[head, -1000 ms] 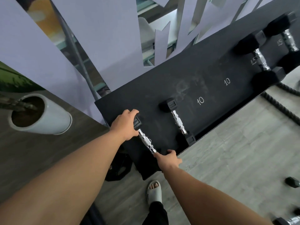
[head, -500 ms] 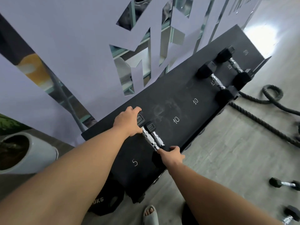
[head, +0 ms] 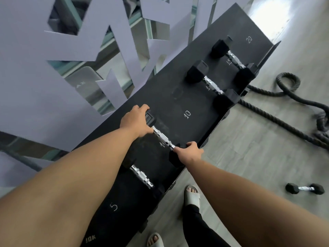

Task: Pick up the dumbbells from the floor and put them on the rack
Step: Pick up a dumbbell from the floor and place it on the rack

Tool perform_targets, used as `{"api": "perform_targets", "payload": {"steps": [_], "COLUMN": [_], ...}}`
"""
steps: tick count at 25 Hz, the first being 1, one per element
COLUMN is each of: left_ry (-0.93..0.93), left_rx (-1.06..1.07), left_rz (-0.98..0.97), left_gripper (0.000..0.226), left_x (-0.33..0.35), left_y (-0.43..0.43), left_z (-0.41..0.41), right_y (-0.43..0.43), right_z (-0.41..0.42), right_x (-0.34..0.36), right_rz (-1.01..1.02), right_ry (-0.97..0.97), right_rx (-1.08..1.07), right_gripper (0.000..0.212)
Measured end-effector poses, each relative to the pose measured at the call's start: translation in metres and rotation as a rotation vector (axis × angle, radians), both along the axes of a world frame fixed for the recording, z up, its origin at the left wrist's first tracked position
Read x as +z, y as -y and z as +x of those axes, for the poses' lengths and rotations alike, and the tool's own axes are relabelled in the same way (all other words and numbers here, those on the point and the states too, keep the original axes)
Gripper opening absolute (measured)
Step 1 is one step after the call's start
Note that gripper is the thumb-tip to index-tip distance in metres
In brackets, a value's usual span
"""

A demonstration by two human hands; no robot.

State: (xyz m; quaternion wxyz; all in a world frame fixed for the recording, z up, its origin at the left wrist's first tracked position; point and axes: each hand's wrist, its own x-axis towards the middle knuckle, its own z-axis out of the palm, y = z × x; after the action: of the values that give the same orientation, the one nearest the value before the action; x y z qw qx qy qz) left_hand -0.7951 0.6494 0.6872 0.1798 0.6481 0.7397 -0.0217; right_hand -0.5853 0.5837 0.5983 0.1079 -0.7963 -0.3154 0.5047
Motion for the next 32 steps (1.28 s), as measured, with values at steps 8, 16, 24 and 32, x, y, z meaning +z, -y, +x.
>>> {"api": "perform_targets", "payload": {"steps": [8, 16, 24, 32], "left_ry": [-0.057, -0.025, 0.021, -0.095], "left_rx": [-0.003, -0.027, -0.047, -0.21], "left_rz": [-0.049, -0.074, -0.083, 0.021], "left_gripper": [0.085, 0.083, 0.087, 0.048], "left_x": [-0.038, -0.068, -0.085, -0.022], "left_y": [-0.093, -0.15, -0.166, -0.123], "left_z": [0.053, 0.098, 0.117, 0.092], "right_y": [-0.094, -0.148, -0.159, -0.157], "right_z": [0.056, 0.1, 0.114, 0.133], "right_x": [-0.033, -0.056, -0.072, -0.018], "right_rz": [-0.04, -0.03, -0.019, 0.125], "right_ry": [0.017, 0.071, 0.119, 0.279], "right_rx": [0.038, -0.006, -0.034, 0.148], "right_gripper": [0.071, 0.063, 0.069, 0.055]}}
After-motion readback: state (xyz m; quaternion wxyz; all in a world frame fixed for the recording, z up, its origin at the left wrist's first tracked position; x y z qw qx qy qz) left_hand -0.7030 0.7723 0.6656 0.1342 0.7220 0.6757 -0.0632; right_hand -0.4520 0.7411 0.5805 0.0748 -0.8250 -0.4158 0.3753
